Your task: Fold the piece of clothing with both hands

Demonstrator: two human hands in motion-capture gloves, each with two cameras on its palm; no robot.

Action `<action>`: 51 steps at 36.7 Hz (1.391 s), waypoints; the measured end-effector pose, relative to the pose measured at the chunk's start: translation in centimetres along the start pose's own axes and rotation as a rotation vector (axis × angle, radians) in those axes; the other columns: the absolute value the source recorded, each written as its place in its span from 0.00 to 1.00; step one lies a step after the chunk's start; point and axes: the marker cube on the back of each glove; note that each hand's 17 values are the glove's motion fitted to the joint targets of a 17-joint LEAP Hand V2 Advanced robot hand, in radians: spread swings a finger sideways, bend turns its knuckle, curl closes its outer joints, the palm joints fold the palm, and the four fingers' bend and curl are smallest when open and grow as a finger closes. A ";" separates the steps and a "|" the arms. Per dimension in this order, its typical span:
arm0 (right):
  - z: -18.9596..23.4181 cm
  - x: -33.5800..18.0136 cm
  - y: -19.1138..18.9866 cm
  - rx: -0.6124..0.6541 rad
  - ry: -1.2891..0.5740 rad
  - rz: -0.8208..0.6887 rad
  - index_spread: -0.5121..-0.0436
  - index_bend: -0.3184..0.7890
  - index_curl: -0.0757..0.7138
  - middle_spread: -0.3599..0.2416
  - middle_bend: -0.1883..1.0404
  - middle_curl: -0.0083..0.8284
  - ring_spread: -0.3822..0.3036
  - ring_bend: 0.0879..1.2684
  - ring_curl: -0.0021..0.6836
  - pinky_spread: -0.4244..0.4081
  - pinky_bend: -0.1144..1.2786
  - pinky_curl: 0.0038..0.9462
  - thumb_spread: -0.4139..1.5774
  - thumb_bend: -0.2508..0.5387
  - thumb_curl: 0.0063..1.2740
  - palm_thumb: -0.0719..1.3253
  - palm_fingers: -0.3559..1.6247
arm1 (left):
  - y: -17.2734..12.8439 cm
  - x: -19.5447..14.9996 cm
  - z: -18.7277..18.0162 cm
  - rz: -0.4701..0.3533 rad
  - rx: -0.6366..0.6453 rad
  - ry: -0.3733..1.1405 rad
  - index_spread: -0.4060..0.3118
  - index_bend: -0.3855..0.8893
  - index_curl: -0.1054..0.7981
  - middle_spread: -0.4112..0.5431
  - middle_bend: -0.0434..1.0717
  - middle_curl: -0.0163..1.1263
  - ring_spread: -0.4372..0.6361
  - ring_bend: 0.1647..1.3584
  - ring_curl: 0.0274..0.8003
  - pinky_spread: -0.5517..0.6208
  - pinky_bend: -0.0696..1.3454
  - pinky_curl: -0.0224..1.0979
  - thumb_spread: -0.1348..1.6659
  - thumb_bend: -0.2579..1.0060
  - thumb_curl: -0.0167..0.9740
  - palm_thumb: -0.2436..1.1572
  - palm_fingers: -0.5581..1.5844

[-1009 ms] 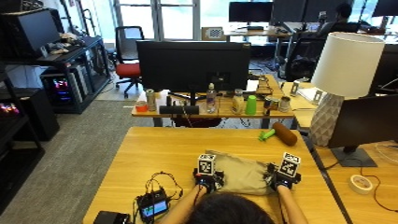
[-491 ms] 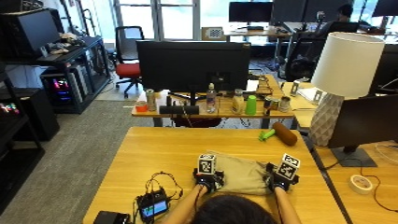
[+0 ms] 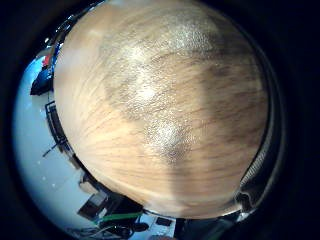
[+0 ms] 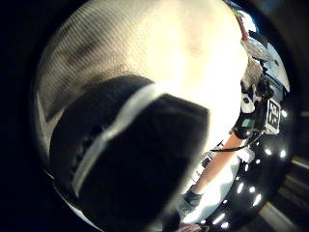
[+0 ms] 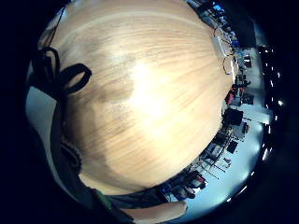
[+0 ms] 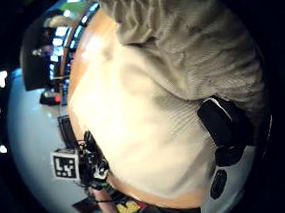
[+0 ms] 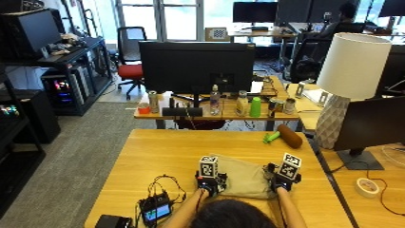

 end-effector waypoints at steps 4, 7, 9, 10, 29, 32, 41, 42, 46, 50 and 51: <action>-1.2 0.0 0.1 -0.080 -0.029 -0.008 0.60 0.42 0.54 0.37 0.31 0.55 0.22 0.50 0.72 0.21 0.56 0.48 0.79 0.44 0.21 0.65 0.83 | 0.3 -0.6 -0.4 -0.003 0.059 0.009 0.44 0.41 0.34 0.67 0.19 0.22 0.85 0.19 0.33 0.89 0.27 0.30 0.62 0.18 0.15 0.16 0.23; -2.7 -0.3 -0.1 -0.100 -0.045 -0.028 0.60 0.42 0.55 0.36 0.32 0.57 0.21 0.51 0.73 0.20 0.58 0.49 0.79 0.43 0.21 0.67 0.83 | 0.7 -0.8 -0.8 0.016 0.081 0.029 0.46 0.42 0.35 0.66 0.19 0.22 0.83 0.20 0.33 0.88 0.28 0.30 0.64 0.19 0.16 0.17 0.25; -3.7 -0.6 -0.2 -0.089 -0.043 -0.035 0.59 0.43 0.56 0.36 0.32 0.57 0.21 0.52 0.74 0.20 0.60 0.50 0.78 0.43 0.21 0.68 0.82 | 1.1 -1.0 -0.9 0.011 0.058 0.047 0.47 0.42 0.36 0.66 0.19 0.22 0.81 0.21 0.34 0.87 0.28 0.30 0.64 0.19 0.17 0.17 0.26; -4.3 -0.8 -0.3 -0.071 -0.036 -0.040 0.59 0.43 0.56 0.36 0.32 0.58 0.21 0.52 0.74 0.20 0.61 0.51 0.78 0.43 0.21 0.68 0.82 | 1.3 -1.2 -1.1 0.005 0.055 0.051 0.47 0.42 0.36 0.65 0.20 0.22 0.81 0.21 0.34 0.86 0.28 0.31 0.65 0.19 0.17 0.17 0.26; -8.3 -18.4 1.6 0.310 0.289 -0.320 0.52 0.21 0.34 0.34 0.59 0.73 0.23 0.70 0.79 0.20 0.73 0.57 0.67 0.38 0.27 0.81 0.76 | 4.2 -7.5 -5.3 -0.213 0.054 0.007 0.54 0.44 0.45 0.64 0.19 0.22 0.76 0.26 0.35 0.82 0.31 0.32 0.75 0.20 0.20 0.23 0.29; -8.0 -20.7 6.5 0.303 0.266 -0.383 0.51 0.21 0.28 0.35 0.62 0.73 0.23 0.72 0.79 0.20 0.75 0.57 0.67 0.36 0.28 0.82 0.74 | 4.7 -8.9 -5.7 -0.272 0.052 -0.028 0.54 0.44 0.45 0.64 0.19 0.23 0.76 0.26 0.35 0.81 0.31 0.32 0.76 0.20 0.20 0.24 0.29; -0.6 -23.7 10.7 -0.103 0.054 -0.415 0.52 0.19 0.13 0.37 0.57 0.68 0.22 0.72 0.75 0.14 0.78 0.54 0.64 0.29 0.32 0.81 0.66 | 5.7 -11.5 -6.6 -0.364 0.075 -0.022 0.55 0.44 0.47 0.65 0.19 0.23 0.76 0.26 0.35 0.81 0.31 0.32 0.79 0.21 0.21 0.27 0.29; 0.1 -23.7 10.7 -0.134 0.014 -0.411 0.52 0.19 0.12 0.37 0.56 0.68 0.23 0.72 0.75 0.14 0.78 0.55 0.63 0.29 0.32 0.81 0.65 | 5.8 -11.6 -6.7 -0.367 0.075 -0.017 0.55 0.44 0.47 0.66 0.19 0.23 0.76 0.26 0.35 0.81 0.31 0.32 0.79 0.20 0.21 0.27 0.29; 0.5 -23.1 9.7 -0.140 -0.124 -0.370 0.54 0.21 0.07 0.38 0.54 0.65 0.22 0.71 0.72 0.12 0.78 0.52 0.62 0.30 0.35 0.81 0.64 | 5.7 -11.6 -7.2 -0.342 0.113 -0.017 0.56 0.44 0.48 0.66 0.19 0.23 0.76 0.27 0.35 0.81 0.31 0.32 0.81 0.20 0.21 0.28 0.29; -1.0 -21.7 9.3 -0.193 -0.236 -0.311 0.56 0.22 0.07 0.39 0.54 0.64 0.22 0.71 0.69 0.13 0.77 0.49 0.61 0.28 0.36 0.79 0.66 | 5.6 -11.0 -7.4 -0.330 0.132 -0.014 0.56 0.44 0.49 0.66 0.19 0.23 0.76 0.26 0.34 0.81 0.31 0.32 0.81 0.20 0.21 0.28 0.29; -1.5 -21.3 9.1 -0.185 -0.255 -0.309 0.56 0.22 0.07 0.40 0.54 0.64 0.23 0.71 0.69 0.13 0.76 0.48 0.62 0.29 0.36 0.79 0.66 | 5.6 -10.8 -7.4 -0.325 0.128 -0.012 0.56 0.44 0.49 0.67 0.19 0.23 0.76 0.27 0.34 0.81 0.31 0.32 0.82 0.20 0.21 0.28 0.29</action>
